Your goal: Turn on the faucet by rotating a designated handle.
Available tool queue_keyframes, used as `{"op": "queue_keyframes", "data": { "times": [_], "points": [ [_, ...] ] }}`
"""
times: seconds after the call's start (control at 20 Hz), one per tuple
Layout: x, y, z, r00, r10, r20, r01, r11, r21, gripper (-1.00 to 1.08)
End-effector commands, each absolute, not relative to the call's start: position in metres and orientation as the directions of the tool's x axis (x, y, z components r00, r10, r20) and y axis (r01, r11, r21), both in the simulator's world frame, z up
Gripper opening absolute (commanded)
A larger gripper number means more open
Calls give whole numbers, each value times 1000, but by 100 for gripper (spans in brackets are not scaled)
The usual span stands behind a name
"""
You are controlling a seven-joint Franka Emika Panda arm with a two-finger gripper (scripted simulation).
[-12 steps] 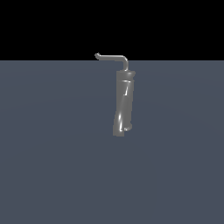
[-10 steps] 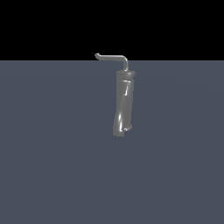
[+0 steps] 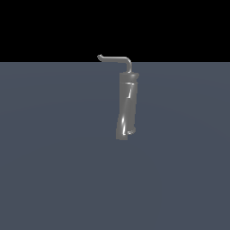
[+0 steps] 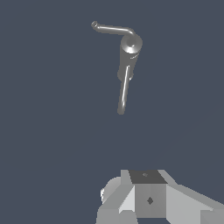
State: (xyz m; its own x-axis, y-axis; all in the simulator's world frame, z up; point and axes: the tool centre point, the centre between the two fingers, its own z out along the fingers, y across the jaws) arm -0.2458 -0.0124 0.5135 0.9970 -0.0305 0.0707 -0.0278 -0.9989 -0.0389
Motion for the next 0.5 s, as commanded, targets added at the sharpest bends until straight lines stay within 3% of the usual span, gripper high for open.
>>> {"op": "queue_keyframes", "data": {
  "times": [0.0,0.45],
  "points": [
    [-246,-12,514,997,-31,71,-28,-999,-40,-100],
    [-232,-12,513,994,-90,63,-86,-995,-59,-100]
  ]
}}
